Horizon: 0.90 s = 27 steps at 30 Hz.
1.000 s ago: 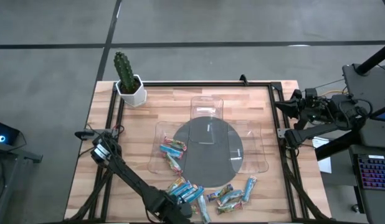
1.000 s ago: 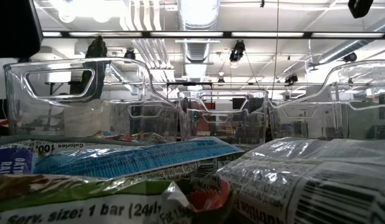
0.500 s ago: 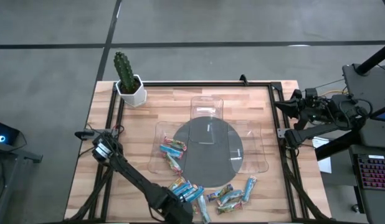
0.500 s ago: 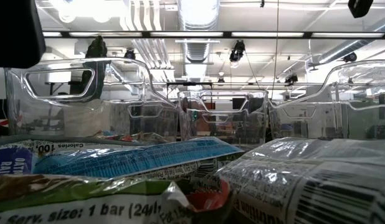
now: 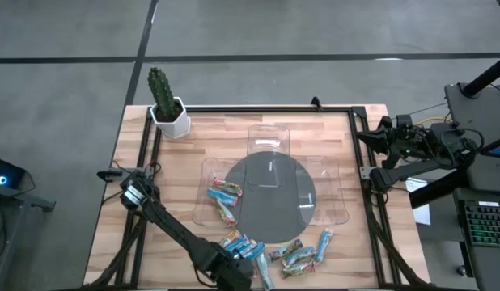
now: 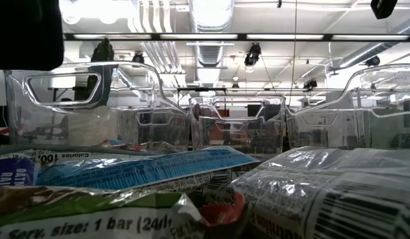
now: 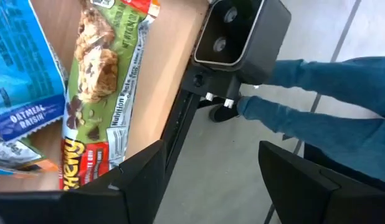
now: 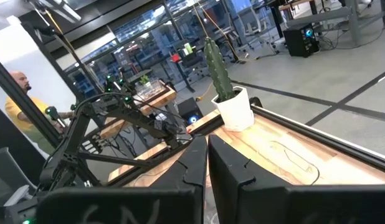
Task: Pick and place Granola Bars by type
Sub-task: Put the red granola bar into the left transparent bin
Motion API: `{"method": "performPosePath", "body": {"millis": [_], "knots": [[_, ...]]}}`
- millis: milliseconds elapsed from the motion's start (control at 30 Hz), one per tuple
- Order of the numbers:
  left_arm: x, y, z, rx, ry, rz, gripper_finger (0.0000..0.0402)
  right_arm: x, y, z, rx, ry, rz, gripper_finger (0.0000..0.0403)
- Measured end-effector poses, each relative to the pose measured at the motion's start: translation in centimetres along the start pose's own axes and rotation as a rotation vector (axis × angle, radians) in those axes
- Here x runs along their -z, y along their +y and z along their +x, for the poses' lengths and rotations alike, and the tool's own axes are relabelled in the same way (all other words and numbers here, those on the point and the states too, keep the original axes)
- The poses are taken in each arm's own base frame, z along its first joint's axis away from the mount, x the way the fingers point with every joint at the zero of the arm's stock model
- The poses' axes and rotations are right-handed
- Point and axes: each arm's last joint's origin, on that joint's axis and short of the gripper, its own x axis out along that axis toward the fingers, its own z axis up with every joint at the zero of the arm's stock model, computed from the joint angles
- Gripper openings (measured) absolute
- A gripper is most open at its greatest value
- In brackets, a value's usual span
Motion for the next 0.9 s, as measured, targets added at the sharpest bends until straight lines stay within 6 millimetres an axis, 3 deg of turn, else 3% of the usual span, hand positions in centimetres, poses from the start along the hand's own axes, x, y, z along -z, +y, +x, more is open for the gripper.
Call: {"method": "performPosePath", "body": {"millis": [900], "knots": [[0.2,2.4,-0.5,-0.207,0.127,-0.105,0.0251,0.0,0.0,0.0,0.001,0.0,-0.001,0.0008]]}}
